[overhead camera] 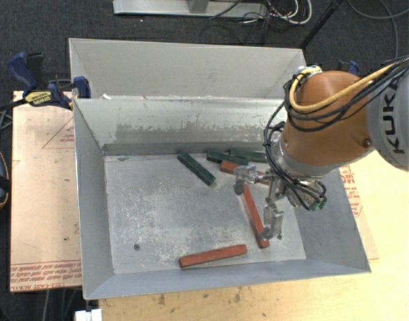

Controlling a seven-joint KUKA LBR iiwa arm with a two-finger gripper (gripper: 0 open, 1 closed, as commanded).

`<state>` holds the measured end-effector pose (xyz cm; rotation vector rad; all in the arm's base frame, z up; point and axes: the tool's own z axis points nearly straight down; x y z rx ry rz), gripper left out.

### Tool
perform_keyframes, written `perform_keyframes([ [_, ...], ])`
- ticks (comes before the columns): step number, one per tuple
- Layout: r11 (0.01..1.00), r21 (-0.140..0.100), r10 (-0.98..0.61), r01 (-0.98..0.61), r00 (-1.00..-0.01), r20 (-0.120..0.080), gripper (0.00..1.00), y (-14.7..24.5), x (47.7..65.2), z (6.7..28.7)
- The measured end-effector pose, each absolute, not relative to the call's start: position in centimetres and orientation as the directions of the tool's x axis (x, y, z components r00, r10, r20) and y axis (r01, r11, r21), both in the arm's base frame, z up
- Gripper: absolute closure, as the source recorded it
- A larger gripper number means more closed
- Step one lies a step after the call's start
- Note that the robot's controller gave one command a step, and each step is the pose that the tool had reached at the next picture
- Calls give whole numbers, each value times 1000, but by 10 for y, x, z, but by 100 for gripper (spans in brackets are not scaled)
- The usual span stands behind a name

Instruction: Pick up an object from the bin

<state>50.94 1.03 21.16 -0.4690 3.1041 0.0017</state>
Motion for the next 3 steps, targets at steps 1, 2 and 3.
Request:
perform_keyframes([
  [1, 942, -3, -334, -334, -942, -11, 0, 10, 507, 181],
  [2, 848, 2, -531, -531, -848, 0, 0, -9, 493, 139],
  [3, 921, 1, -391, -391, -921, -3, 100, 47, 486, 72],
])
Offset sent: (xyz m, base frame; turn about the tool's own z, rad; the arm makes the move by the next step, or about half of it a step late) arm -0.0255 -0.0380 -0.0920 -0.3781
